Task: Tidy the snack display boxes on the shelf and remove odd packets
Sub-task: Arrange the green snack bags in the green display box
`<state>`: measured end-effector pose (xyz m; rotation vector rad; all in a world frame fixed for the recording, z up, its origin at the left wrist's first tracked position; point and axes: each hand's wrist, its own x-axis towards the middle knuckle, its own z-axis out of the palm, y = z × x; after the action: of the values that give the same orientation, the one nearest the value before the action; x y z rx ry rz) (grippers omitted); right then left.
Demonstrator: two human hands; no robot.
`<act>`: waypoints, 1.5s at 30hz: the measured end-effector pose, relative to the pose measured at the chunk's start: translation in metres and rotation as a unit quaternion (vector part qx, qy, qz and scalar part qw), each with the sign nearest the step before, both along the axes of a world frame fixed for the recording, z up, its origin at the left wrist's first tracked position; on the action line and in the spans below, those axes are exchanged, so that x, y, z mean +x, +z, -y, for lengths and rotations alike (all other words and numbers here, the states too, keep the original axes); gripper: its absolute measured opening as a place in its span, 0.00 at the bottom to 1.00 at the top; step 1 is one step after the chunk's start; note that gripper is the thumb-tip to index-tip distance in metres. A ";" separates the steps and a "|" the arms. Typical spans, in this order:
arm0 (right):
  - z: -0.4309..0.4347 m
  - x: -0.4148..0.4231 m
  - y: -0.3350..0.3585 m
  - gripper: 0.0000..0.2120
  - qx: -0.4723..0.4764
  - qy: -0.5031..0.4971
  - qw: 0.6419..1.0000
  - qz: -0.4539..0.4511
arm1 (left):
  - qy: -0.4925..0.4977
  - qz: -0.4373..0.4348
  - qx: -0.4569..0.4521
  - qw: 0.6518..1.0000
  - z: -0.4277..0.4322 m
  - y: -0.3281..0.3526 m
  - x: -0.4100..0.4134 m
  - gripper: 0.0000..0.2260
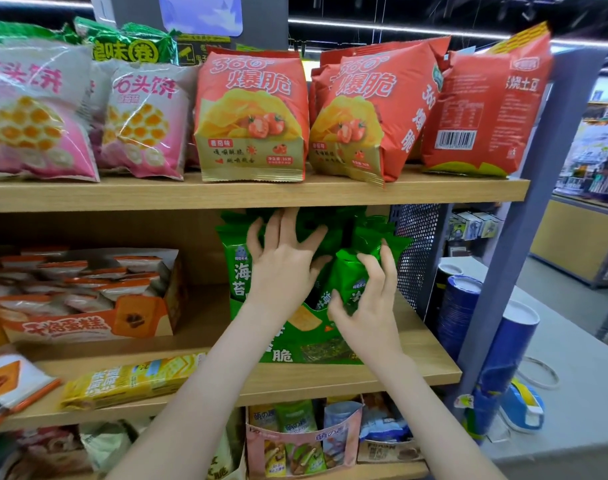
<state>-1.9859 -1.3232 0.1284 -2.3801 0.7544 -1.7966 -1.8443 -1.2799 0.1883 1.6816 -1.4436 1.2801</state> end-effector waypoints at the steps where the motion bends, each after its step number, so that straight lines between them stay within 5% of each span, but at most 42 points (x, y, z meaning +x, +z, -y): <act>1: 0.001 0.000 -0.001 0.27 0.002 0.003 1.000 0.004 | -0.017 -0.011 -0.001 1.000 0.000 -0.001 -0.002 0.14; 7: -0.002 0.008 -0.004 0.31 -0.036 -0.041 0.998 -0.012 | -0.139 -0.057 -0.058 0.987 -0.005 -0.012 -0.001 0.05; 15: -0.005 0.007 -0.002 0.29 -0.023 -0.059 0.998 -0.005 | -0.164 -0.073 -0.176 0.968 -0.014 -0.032 -0.005 0.09; 21: 0.000 0.008 0.001 0.29 -0.011 -0.065 0.998 -0.003 | -0.222 -0.112 -0.161 0.955 -0.016 -0.023 -0.004 0.19; 28: 0.010 0.006 0.003 0.31 0.020 -0.064 0.998 -0.009 | -0.422 -0.180 -0.136 0.878 -0.016 -0.027 0.004 0.07; 34: -0.001 0.007 0.007 0.35 0.046 -0.110 0.993 -0.012 | -0.497 -0.129 -0.116 0.850 -0.029 -0.027 0.004 0.02; 38: -0.028 0.013 0.008 0.35 -0.061 -0.070 0.996 -0.005 | -0.499 -0.132 -0.108 0.850 -0.039 -0.029 0.003 0.06; 45: -0.028 0.030 0.012 0.27 -0.023 -0.050 0.998 0.040 | -0.541 -0.191 -0.035 0.819 -0.054 -0.038 0.007 0.16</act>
<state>-1.9556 -1.2956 0.1401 -2.3217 0.8472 -1.9551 -1.8373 -1.2263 0.1505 0.7006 -1.6356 0.3122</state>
